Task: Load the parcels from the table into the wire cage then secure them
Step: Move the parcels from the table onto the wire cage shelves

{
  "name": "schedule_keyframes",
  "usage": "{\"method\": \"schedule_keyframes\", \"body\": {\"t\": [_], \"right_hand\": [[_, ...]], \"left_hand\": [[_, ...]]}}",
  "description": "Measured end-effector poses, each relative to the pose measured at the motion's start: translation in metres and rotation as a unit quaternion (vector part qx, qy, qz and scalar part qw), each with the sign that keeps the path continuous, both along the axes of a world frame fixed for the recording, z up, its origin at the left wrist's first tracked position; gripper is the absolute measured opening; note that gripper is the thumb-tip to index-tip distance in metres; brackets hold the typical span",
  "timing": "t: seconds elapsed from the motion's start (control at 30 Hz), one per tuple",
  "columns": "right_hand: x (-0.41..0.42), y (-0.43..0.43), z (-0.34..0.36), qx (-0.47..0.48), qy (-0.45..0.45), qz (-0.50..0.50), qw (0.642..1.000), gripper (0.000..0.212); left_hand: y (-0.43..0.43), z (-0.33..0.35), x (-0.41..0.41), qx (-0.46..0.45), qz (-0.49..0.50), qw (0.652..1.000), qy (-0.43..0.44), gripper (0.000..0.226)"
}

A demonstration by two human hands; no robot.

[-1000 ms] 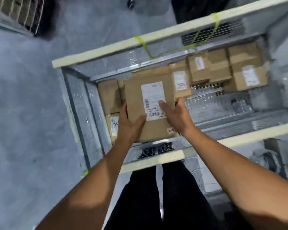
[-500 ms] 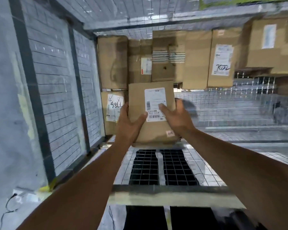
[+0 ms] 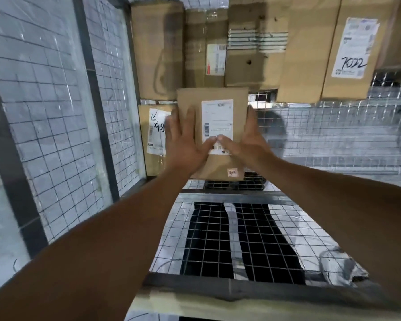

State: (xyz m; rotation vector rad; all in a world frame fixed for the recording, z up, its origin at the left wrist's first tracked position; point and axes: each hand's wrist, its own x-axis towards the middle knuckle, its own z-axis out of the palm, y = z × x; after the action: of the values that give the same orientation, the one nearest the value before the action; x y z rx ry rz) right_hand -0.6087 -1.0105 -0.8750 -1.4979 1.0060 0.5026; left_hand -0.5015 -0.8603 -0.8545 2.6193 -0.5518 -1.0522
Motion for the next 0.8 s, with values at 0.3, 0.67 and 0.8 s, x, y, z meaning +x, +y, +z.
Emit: {"method": "schedule_keyframes", "body": {"t": [0.3,0.67,0.8], "right_hand": [[-0.017,-0.046,-0.01,-0.107,0.078,0.289,0.948,0.095],[-0.069,-0.099,0.226,-0.164,0.166,0.236,0.943,0.089],[-0.122,-0.121,0.327,-0.227,0.091,-0.053,0.968,0.079]], "left_hand": [[-0.002,-0.022,0.011,0.132,-0.104,0.986,-0.006,0.081],[-0.067,0.182,0.001,0.049,-0.155,0.985,0.058,0.078],[-0.125,0.272,-0.031,-0.08,-0.224,0.97,0.039,0.078]]}}
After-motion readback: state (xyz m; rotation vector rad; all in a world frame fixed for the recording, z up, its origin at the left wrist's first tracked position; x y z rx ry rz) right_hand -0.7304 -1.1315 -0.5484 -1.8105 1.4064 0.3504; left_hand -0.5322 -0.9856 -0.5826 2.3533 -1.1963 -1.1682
